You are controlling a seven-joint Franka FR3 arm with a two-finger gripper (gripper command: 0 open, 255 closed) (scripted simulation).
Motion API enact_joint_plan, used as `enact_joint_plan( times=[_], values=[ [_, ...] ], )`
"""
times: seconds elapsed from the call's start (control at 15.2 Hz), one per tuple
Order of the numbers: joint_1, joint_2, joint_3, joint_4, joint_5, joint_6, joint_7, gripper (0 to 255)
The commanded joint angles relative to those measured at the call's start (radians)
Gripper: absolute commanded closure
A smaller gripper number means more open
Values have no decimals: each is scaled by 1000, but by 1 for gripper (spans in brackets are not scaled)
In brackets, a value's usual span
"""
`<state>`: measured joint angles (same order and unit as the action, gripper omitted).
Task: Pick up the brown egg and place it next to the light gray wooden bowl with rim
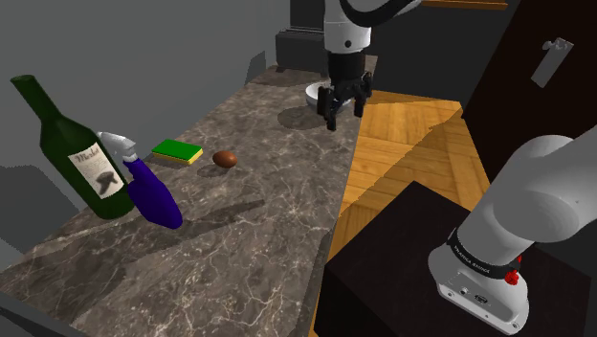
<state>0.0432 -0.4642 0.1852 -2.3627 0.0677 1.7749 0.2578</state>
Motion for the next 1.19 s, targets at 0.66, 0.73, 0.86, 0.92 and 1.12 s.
enact_joint_plan(
  times=[0.66, 0.73, 0.86, 0.92, 1.12],
  values=[
    [25, 449, 158, 298, -98, 172, 337, 0],
    [31, 489, 165, 331, -116, 177, 365, 0],
    [44, 570, 174, 403, -153, 184, 419, 0],
    [53, 611, 176, 441, -172, 184, 446, 0],
    [86, 735, 176, 566, -229, 176, 518, 0]
  ],
)
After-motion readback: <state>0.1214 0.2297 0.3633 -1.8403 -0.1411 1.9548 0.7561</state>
